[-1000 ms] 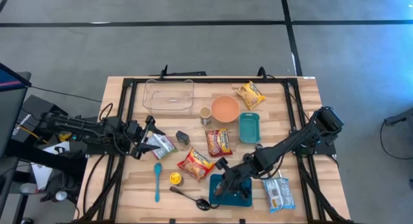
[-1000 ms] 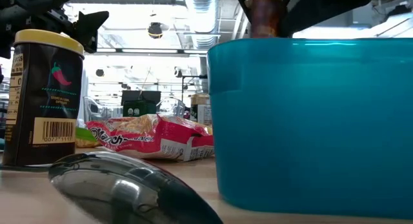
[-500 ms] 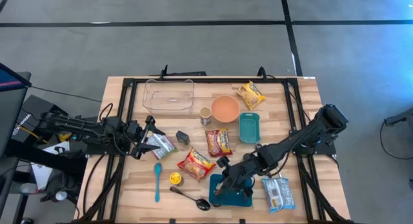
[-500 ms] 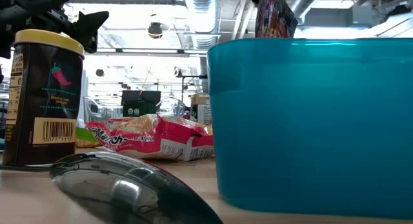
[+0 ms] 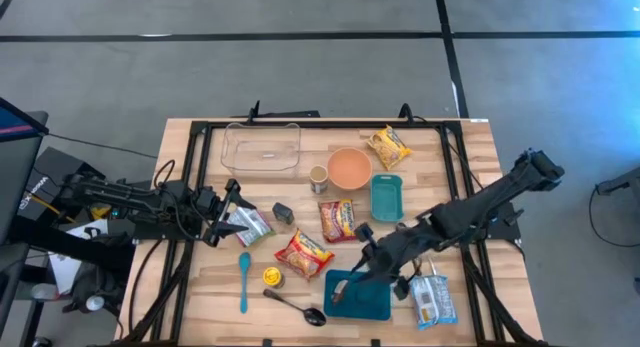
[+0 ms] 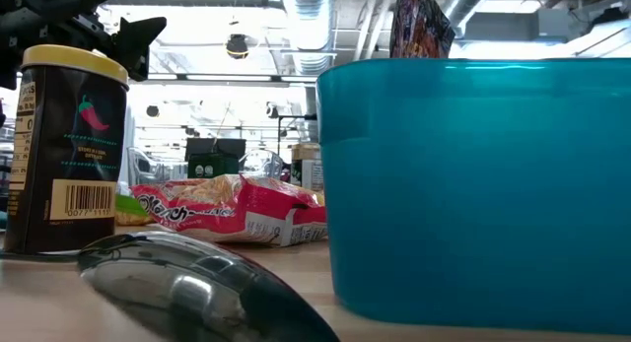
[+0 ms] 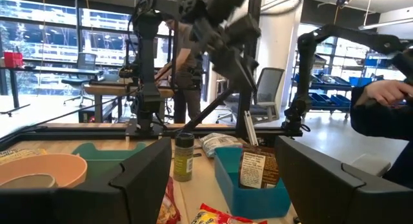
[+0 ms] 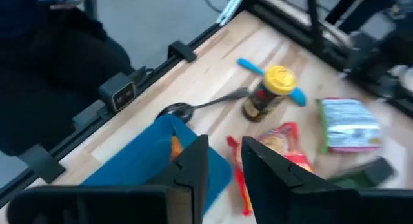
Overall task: Pick & Place Food Item
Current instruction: Put the yellow noodle pack into the transparent bin
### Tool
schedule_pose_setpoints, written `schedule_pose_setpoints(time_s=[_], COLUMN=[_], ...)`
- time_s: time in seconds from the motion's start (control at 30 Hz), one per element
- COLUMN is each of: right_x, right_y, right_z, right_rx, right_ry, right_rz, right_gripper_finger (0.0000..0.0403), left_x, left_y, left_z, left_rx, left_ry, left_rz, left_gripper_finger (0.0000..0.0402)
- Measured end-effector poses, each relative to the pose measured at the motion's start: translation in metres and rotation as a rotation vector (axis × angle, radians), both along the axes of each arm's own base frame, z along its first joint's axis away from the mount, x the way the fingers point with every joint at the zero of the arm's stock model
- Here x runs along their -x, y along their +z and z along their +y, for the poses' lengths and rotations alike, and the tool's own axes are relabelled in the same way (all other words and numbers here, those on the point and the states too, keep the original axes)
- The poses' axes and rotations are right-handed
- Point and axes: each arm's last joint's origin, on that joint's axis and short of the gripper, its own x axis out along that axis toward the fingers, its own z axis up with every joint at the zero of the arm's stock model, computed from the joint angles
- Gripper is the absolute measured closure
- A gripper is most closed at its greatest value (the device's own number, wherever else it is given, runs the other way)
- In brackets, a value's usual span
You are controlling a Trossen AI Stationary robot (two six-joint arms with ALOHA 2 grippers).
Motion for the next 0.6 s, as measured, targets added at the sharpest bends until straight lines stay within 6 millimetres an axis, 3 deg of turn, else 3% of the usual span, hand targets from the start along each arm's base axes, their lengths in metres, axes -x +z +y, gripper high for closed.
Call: schedule_pose_setpoints(time_s=[0.33,0.6], right_x=[0.034,0.052], right_y=[0.037,0.052], right_z=[-0.024,-0.051], right_rx=[-0.021,-0.063], right_ry=[-0.136,-0.309], right_rz=[-0.083,-0.093], right_gripper_finger=[0.0316,0.0316], left_x=[0.000,0.000], left_y=[0.000,0.000], left_z=[0.000,0.000], left_rx=[0.000,0.000], left_ry=[0.000,0.001], left_rz=[0.000,0.000], left_gripper_finger=[0.0131,0.0131])
